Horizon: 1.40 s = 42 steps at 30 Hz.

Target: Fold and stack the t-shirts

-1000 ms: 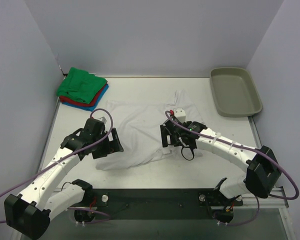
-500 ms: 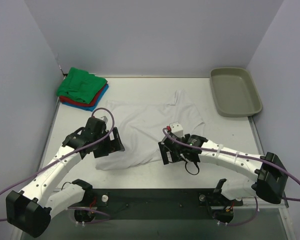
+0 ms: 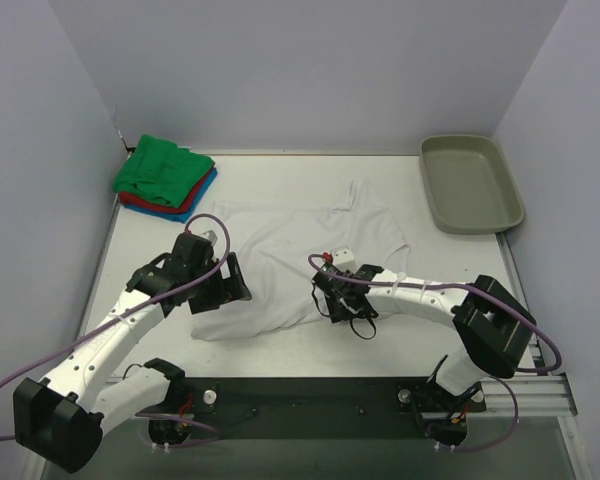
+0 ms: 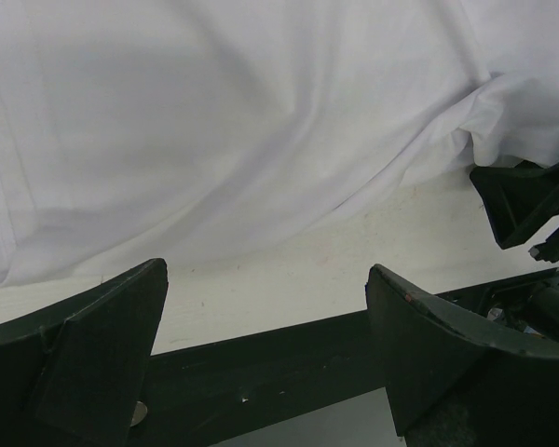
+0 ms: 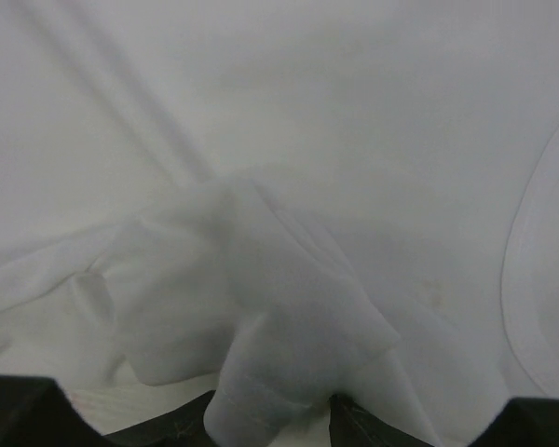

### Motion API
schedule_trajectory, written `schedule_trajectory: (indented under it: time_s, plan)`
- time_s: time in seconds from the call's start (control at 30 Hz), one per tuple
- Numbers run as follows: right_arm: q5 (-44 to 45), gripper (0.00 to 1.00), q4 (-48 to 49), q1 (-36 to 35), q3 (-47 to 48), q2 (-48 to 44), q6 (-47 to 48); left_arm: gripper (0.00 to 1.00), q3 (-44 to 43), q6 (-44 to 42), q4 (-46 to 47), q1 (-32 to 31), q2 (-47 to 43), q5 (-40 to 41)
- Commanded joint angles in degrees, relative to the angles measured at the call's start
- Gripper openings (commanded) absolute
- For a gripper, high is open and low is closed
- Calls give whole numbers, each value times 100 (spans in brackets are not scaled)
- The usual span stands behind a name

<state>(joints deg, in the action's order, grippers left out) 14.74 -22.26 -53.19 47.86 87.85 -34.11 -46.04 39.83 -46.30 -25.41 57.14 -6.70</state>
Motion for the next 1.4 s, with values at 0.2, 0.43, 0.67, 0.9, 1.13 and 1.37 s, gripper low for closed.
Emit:
schedule_trajectory:
  time_s: [0.2, 0.43, 0.67, 0.9, 1.13, 1.37]
  plan:
    - [187, 34, 100, 37, 514, 241, 168, 97, 25, -37, 174, -8, -54, -24]
    - [406, 31, -243, 19, 778, 189, 220, 97, -1, -46, 209, -8, 16, -33]
    - [407, 31, -323, 19, 857, 249, 220, 98, 34, -37, 271, -8, 51, -59]
    - [310, 21, -130, 19, 813, 592, 168, 97, 60, -46, 236, -8, 42, -51]
    - [477, 7, -41, 54, 848, 821, 229, 98, 60, -55, 201, -8, -10, 11]
    - [924, 0, -917, -112, 673, -153, 229, 97, 43, -29, 270, 1, -19, -24]
